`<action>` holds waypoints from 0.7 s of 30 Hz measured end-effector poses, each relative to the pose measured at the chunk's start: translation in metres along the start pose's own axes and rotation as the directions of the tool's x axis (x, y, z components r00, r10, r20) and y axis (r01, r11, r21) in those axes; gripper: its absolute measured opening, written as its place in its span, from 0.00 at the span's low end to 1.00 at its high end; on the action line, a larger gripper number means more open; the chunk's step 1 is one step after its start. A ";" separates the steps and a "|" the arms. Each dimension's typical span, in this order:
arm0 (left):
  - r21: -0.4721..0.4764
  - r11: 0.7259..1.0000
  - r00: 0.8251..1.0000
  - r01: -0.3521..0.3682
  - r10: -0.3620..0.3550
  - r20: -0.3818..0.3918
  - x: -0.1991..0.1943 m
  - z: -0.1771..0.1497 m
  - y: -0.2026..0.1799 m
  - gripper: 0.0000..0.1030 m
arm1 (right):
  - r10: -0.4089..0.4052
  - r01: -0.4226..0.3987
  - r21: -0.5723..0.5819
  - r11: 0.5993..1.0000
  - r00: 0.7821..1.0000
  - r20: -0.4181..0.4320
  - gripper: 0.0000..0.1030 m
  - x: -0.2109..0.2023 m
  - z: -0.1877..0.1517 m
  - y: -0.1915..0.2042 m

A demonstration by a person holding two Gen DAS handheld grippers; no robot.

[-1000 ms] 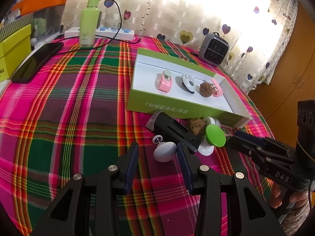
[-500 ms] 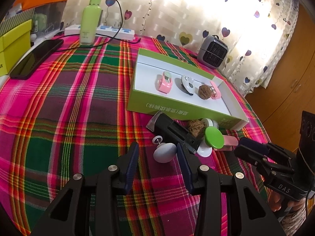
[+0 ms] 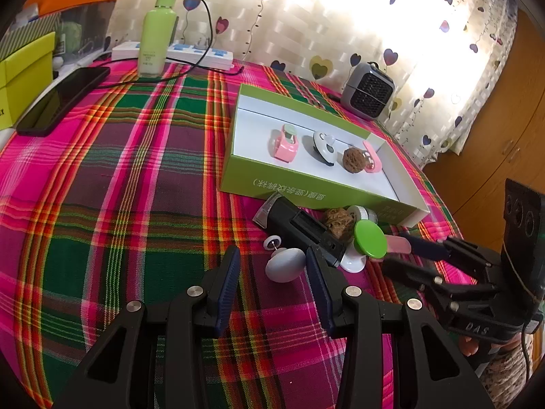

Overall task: Organize objects
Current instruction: 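Close the right gripper on the pink clip, then close the left gripper on the white oval while the right gripper holds the pink clip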

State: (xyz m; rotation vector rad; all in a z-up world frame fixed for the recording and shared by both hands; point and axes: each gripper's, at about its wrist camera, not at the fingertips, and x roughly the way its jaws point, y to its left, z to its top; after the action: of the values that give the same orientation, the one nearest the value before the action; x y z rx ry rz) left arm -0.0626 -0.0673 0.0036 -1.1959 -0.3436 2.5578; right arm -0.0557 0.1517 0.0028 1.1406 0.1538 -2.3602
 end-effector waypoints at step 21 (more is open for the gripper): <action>0.052 0.998 0.999 -0.041 0.041 -0.008 0.002 0.000 -0.010 0.38 | -0.079 0.078 -0.041 0.996 0.997 -0.023 0.46 0.009 -0.003 0.014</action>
State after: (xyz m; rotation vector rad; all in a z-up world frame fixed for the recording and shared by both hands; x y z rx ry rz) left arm -0.0619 -0.0574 0.0056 -1.2076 -0.2513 2.5790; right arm -0.0517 0.1371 -0.0047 1.1645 0.2584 -2.4007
